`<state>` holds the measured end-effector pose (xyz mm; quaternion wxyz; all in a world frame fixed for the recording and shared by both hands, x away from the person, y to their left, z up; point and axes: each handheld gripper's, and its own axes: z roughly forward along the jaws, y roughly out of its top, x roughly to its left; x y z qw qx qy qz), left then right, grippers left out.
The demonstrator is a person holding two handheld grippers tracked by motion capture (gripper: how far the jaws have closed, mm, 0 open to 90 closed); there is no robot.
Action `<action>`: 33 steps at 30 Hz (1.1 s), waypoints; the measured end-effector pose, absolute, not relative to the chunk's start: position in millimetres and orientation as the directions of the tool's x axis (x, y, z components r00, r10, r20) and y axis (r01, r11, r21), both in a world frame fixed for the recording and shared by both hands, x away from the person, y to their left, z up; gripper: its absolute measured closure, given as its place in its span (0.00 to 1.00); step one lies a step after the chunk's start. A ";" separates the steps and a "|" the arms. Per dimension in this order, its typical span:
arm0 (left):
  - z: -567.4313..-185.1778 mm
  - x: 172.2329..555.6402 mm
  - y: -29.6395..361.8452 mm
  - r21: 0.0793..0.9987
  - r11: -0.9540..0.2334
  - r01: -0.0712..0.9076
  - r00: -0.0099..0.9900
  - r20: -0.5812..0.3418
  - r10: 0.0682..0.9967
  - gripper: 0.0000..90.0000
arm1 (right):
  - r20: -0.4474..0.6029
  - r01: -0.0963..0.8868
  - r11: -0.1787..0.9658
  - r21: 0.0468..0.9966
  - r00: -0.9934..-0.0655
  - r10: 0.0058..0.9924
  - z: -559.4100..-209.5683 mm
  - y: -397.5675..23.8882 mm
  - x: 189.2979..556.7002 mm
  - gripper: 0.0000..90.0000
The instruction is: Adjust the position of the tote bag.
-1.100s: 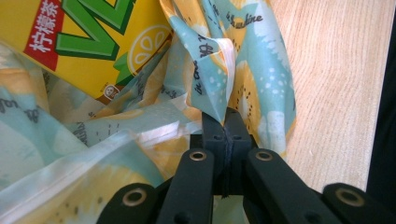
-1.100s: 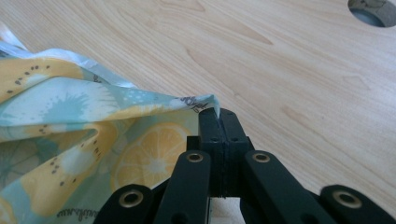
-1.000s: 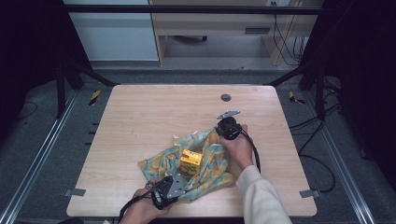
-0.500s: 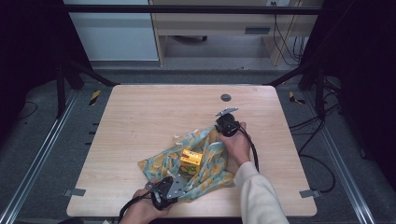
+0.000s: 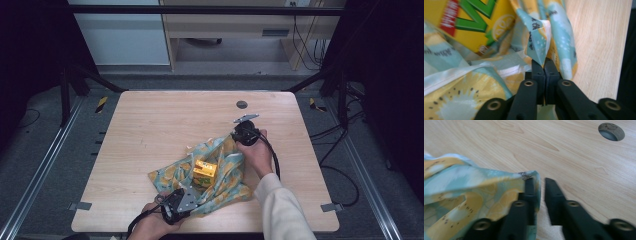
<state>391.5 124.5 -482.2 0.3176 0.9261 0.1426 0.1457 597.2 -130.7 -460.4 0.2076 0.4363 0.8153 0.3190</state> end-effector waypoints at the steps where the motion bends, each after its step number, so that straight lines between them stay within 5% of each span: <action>1: -480.8 391.3 125.5 0.643 -0.746 0.176 0.909 0.186 0.374 0.93 | -0.068 0.573 0.420 0.703 -0.534 0.843 -458.0 -129.9 594.3 0.73; 2: -477.1 391.4 127.3 0.659 -0.729 0.185 0.897 0.190 0.400 0.80 | -0.088 0.544 0.426 0.723 -0.539 0.838 -450.9 -129.3 585.8 0.60; 6: -469.1 391.1 134.0 0.704 -0.679 0.210 0.873 0.179 0.455 0.58 | -0.111 0.504 0.437 0.745 -0.553 0.826 -435.7 -129.8 568.9 0.41; 14: -453.2 391.3 149.9 0.777 -0.584 0.234 0.842 0.137 0.521 0.41 | -0.083 0.431 0.391 0.813 -0.579 0.811 -410.5 -137.9 529.3 0.38; 26: -430.5 409.4 170.1 0.824 -0.522 0.221 0.737 0.209 0.642 0.46 | -0.113 0.426 0.477 0.769 -0.644 0.757 -440.4 -136.7 476.0 0.40; 33: -464.2 450.1 161.9 0.708 -0.622 0.335 0.700 0.255 0.667 0.56 | -0.127 0.462 0.537 0.706 -0.664 0.737 -467.9 -142.5 463.0 0.43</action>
